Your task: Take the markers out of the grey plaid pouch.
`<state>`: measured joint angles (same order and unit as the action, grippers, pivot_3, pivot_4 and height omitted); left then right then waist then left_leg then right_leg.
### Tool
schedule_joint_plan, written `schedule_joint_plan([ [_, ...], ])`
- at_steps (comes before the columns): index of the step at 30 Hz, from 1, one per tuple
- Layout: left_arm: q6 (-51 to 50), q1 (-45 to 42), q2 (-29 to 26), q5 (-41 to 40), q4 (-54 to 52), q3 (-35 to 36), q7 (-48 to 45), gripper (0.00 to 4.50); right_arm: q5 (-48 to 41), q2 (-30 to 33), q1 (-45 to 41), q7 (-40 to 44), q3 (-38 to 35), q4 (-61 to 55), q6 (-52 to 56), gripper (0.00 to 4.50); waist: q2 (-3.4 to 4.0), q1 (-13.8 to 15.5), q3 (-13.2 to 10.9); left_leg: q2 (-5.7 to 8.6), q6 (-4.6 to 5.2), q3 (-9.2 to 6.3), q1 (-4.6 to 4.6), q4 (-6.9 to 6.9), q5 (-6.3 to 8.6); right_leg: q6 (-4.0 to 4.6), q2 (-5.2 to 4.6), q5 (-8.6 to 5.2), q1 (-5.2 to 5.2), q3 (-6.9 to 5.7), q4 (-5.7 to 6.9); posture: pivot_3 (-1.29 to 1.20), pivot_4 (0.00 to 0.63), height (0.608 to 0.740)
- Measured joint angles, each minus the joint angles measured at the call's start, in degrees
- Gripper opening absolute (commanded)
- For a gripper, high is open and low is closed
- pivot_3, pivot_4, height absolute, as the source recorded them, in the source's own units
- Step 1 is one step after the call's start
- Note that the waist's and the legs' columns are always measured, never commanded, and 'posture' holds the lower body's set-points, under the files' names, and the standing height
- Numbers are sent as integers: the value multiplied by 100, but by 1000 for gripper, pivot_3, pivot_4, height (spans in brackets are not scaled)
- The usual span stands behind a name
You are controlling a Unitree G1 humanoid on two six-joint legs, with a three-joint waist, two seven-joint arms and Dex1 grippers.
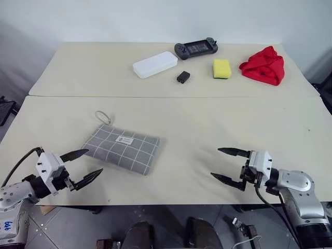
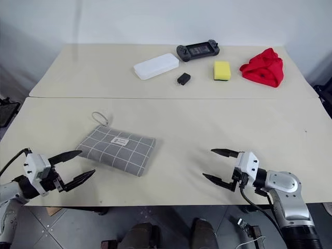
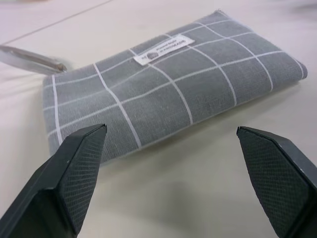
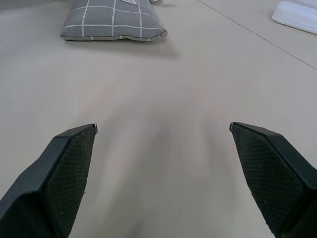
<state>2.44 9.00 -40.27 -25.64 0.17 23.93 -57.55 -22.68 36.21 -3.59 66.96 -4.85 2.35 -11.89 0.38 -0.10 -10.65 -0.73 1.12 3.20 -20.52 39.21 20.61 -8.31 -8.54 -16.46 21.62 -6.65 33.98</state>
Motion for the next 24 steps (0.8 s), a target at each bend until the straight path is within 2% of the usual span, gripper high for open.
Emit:
schedule_joint_plan([
  [4, -424, 78, -16, -279, -194, 67, 15, 4479, -1, -8, -39, 47, 30, 4, 51, 4500, 0, -4, 0, -2, 0, 0, 0, 0, 0, 0, 0, 0, 0, 1, 1, 0, 150, 740],
  [5, -812, 109, -93, -547, -246, 101, -25, 4494, -6, -18, -87, 42, 71, 0, 125, 4320, 0, -3, 0, -2, 0, 0, 1, 0, 0, 0, 0, 0, 0, 1, 2, 0, 150, 740],
  [7, -1644, 217, -389, -1058, -286, 219, -164, 4500, -4, -38, -223, 6, 211, -81, 318, 3951, 0, -16, -1, -7, -1, -1, 1, 0, 0, 1, 2, 0, 2, 2, 2, 0, 150, 740],
  [8, -2463, 223, -620, -1619, -265, 379, -197, 4500, -5, -42, -323, -59, 341, -295, 605, 3667, 4, -31, -4, -10, -2, 0, 1, 0, 1, 3, 2, -2, 7, 6, 8, 0, 150, 740],
  [10, -3587, 67, -937, -2392, -160, 707, -183, 4500, -31, -58, -586, -178, 594, -771, 1094, 2934, 9, -41, -7, -11, -3, 0, 2, 0, 1, 6, 2, -4, 11, 8, 13, 0, 150, 740],
  [12, -4494, -237, -1284, -2761, 121, 781, -87, 4500, -42, -98, -928, -314, 928, -1313, 1622, 2317, 12, -28, -8, -9, -4, -1, 3, 0, 1, 8, 3, -5, 12, 8, 15, 0, 150, 740],
  [15, -5309, -1061, -1419, -2827, 981, 718, 240, 4500, 97, -266, -1336, -553, 1433, -1757, 2246, 1329, 7, 16, -7, -2, -6, -5, 0, -1, 2, 10, 5, -5, 15, 4, 18, 0, 150, 740],
  [19, -5577, -2212, -1415, -2579, 1992, 461, 542, 4500, 439, -538, -1649, -772, 2028, -1798, 2617, 30, -15, 23, 5, 21, -4, -5, -14, -1, 3, 9, 3, -5, 33, 4, 29, 0, 150, 740],
  [22, -5481, -3444, -1282, -2010, 3001, -61, 802, 4500, 1016, -1032, -2065, -1020, 2704, -1418, 2717, 30, -33, -17, 14, 46, -7, 19, -19, -1, 1, 10, 1, -6, 63, -2, 61, 0, 150, 740],
  [24, -5672, -3798, -1166, -1781, 3260, -480, 716, 4500, 1389, -1245, -2229, -1254, 2960, -997, 2731, 30, -38, -64, 17, 51, -6, 53, -29, -1, 1, 10, -7, -6, 95, -4, 90, 0, 150, 740],
])
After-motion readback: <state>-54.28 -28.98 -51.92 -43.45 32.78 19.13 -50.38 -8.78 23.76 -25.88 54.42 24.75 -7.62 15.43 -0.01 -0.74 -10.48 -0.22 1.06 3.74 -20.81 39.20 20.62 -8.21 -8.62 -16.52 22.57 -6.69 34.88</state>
